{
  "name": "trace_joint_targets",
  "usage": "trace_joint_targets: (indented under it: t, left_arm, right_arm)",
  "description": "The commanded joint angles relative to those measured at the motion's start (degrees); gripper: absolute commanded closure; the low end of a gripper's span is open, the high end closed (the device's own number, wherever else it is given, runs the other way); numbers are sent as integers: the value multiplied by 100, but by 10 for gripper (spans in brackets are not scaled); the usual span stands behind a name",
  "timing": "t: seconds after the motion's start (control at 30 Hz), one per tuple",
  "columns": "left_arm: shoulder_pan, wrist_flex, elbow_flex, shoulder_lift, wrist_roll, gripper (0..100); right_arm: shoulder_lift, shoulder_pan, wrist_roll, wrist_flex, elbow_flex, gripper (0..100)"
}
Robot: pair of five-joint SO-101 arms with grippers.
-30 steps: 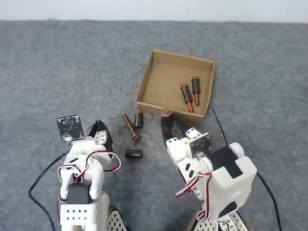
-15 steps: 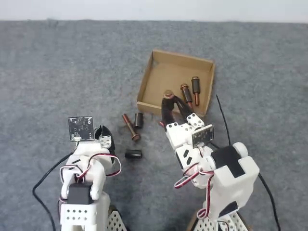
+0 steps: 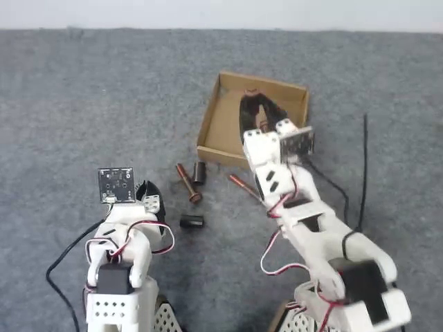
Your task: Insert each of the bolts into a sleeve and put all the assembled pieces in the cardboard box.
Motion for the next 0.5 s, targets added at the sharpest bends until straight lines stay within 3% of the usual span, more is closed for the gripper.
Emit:
trace_joint_targets:
  t: [0.0,0.27,0.47]
  left_arm:
    - [26,-18,-75,-88,-70,986]
    - [26,-9,-75,-88,-70,986]
    - [18,0,-75,-88,-70,986]
  right_arm:
    - [-673,66,-9,1262,-853,993]
    - [-699,84,-9,4365,-2453,993]
    - [-215,92,-9,5560,-3446,993]
